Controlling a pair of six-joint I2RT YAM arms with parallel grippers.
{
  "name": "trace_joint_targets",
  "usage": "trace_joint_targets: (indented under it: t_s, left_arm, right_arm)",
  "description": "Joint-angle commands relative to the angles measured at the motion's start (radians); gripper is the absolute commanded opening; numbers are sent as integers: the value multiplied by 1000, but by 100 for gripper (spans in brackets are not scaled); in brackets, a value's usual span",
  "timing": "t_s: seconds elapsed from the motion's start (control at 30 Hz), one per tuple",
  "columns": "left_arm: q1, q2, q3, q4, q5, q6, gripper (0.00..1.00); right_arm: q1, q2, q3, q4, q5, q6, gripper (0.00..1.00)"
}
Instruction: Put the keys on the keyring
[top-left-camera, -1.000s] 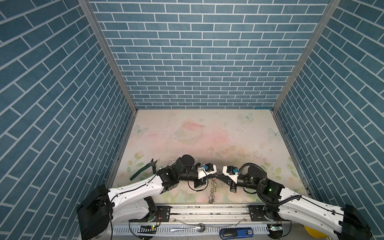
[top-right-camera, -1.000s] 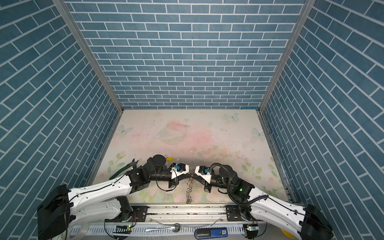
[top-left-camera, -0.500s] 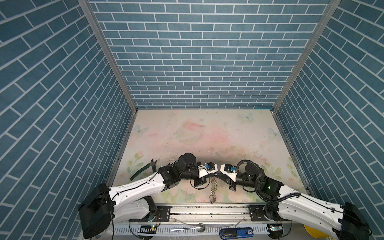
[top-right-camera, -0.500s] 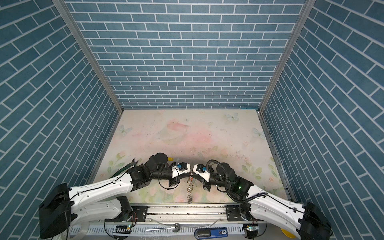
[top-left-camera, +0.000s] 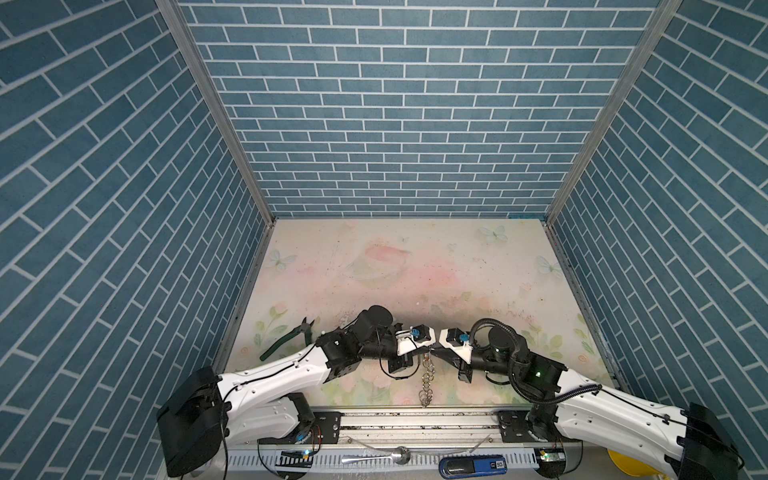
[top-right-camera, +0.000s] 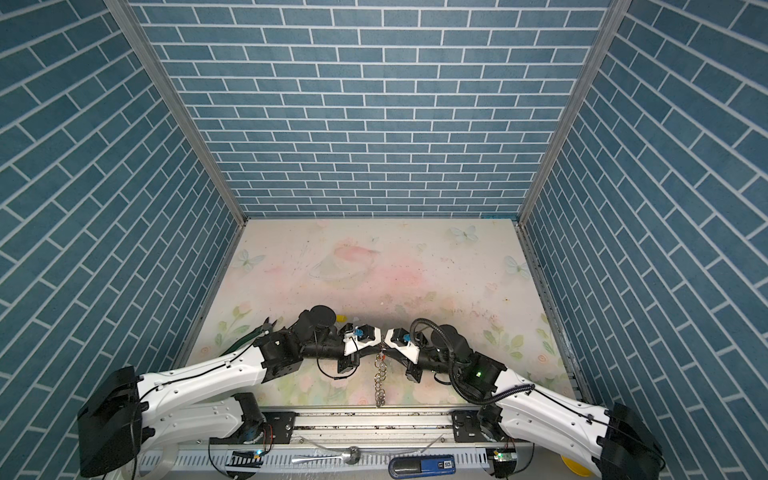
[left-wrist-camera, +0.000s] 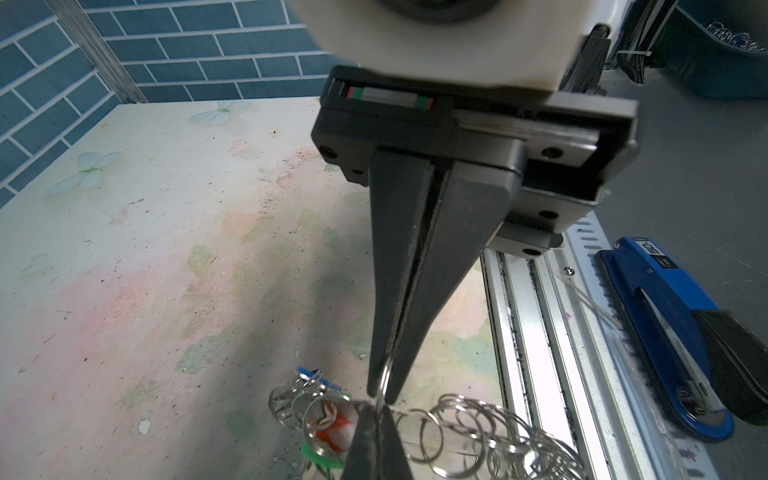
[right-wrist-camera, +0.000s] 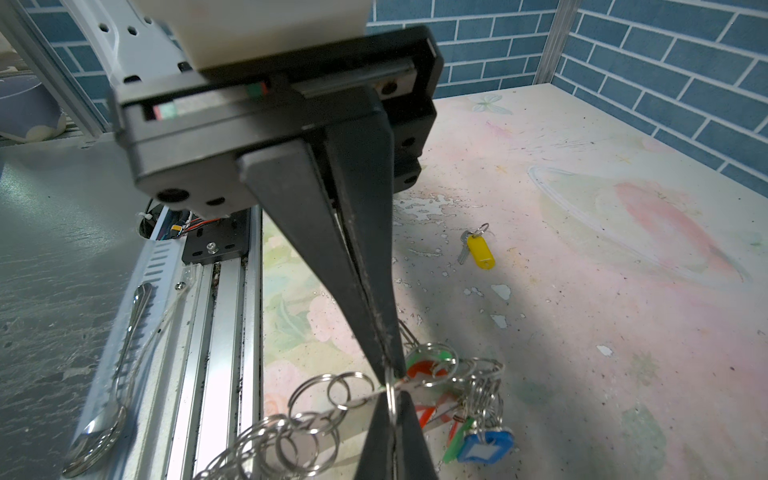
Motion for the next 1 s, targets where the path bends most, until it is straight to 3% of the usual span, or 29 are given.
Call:
trace_joint_targets:
  t_s: [0.0,0.1,0.3,0.43,0.67,0.87,0.97]
  left_arm:
    - [-1,-5,24,-6,-5,9,0]
    - [-1,-24,11,21,-21,0,0]
    - [-1,-38,-5,63,3,-16,15]
    - [0,-33,-6,61,18,-17,19]
    - [0,-26,8,48,11,-23,3]
    - [-2,-27,29,1,-28,-17,0]
    - [0,-18,58,-53,-74,-8,0]
  right_arm:
    - [2,-11,53,-17,19,-29,0]
    - [2,-21,31,30,22,-5,0]
    - [2,-25,-42,209,-3,53,0]
    - [2,-7,-55,254,-21,60,0]
    - [2,16,-69,280,-43,52,0]
    - [3,-26,-40,129,3,14,0]
    - [2,-48,-7,50,46,8,12]
